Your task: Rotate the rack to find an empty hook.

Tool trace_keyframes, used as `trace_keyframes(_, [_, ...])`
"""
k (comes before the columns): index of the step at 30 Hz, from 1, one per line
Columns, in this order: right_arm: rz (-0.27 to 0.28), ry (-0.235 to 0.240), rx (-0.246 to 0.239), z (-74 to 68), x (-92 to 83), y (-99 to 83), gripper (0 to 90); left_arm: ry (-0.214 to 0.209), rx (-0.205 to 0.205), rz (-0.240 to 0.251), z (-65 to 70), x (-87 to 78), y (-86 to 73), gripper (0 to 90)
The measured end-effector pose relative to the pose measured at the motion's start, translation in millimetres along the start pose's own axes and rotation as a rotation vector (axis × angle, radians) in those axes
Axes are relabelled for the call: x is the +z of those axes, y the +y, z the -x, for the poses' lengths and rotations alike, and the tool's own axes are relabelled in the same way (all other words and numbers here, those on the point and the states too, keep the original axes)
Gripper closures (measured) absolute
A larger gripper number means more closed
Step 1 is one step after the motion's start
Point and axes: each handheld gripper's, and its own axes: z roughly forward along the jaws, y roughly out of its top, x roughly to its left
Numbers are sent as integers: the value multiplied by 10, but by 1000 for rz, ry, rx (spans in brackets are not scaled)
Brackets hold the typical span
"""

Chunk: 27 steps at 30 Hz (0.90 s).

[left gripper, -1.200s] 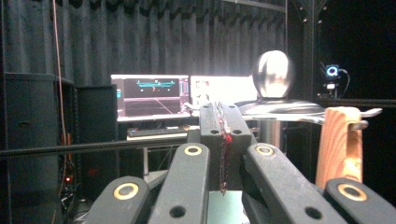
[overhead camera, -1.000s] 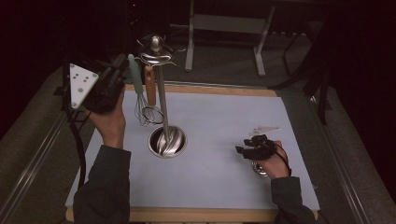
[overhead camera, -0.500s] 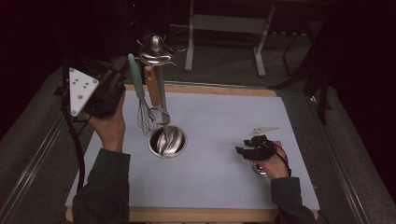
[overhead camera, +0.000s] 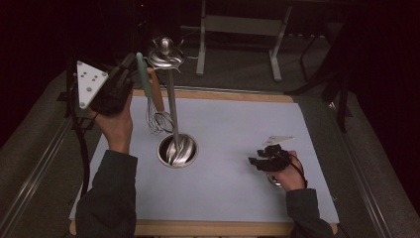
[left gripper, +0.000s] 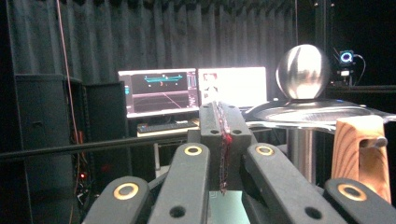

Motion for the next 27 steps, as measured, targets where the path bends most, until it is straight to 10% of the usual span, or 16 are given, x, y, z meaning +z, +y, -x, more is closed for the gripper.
trace_keyframes(27, [13, -13, 52, 81, -56, -57, 497, 16, 8, -105, -271, -61, -155, 868])
